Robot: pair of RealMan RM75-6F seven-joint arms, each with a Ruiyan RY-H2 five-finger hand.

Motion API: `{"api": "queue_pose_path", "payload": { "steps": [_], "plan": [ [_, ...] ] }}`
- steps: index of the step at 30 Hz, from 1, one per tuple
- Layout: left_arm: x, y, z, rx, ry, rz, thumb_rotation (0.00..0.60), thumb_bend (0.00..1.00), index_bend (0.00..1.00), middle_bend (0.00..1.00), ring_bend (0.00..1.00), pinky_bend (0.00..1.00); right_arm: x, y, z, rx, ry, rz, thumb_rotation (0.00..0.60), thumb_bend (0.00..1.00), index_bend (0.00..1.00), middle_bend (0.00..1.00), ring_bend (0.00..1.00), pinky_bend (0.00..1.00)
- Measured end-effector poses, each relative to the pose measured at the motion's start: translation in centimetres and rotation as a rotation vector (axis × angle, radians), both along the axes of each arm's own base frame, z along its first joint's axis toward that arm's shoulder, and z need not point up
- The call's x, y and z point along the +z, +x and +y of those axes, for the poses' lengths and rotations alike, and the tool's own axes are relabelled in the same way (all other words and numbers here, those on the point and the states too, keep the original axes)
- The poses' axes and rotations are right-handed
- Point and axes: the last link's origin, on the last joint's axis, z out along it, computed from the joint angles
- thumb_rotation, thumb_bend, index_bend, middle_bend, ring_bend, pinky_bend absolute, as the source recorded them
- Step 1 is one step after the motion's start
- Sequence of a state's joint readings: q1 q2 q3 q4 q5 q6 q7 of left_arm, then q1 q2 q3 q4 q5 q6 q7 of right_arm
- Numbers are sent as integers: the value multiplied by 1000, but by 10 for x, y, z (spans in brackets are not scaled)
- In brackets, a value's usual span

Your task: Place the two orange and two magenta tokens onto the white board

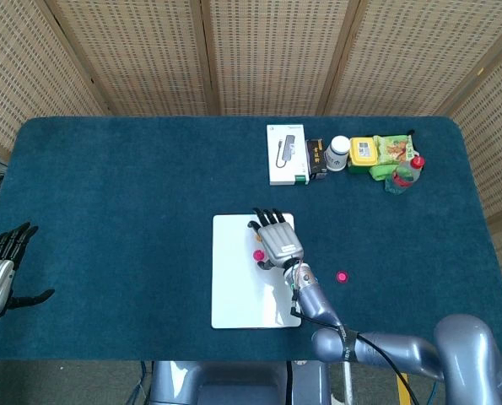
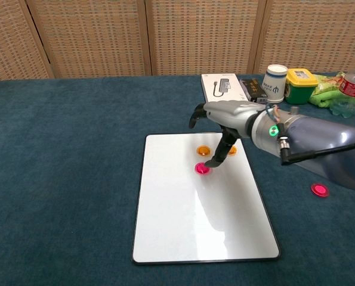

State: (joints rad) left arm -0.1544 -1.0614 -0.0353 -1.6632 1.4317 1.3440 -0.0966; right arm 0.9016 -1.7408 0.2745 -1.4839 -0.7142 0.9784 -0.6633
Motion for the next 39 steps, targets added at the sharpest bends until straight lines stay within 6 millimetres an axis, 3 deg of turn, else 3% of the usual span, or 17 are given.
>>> {"api": "queue_pose_path", "payload": {
  "steps": [5, 12, 21, 27, 39],
  "plan": [
    [0, 0, 0, -3, 0, -1, 600, 0, 0, 0, 0, 0, 30, -19, 2, 10, -57, 19, 600, 260, 338, 15, 0, 0],
    [0, 1, -1, -7, -2, 2, 600, 0, 0, 0, 0, 0, 76, -88, 21, -44, -126, 75, 600, 311, 401, 22, 0, 0],
    [-3, 3, 0, -15, 3, 12, 600, 0, 0, 0, 0, 0, 91, -159, 61, -117, -120, 89, 600, 311, 401, 22, 0, 0],
    [-3, 3, 0, -15, 8, 15, 600, 0, 0, 0, 0, 0, 89, -179, 67, -140, -125, 93, 600, 311, 401, 23, 0, 0],
    [-3, 3, 0, -13, 9, 15, 600, 0, 0, 0, 0, 0, 71, -183, 75, -149, -88, 68, 600, 311, 427, 23, 0, 0]
  ]
}}
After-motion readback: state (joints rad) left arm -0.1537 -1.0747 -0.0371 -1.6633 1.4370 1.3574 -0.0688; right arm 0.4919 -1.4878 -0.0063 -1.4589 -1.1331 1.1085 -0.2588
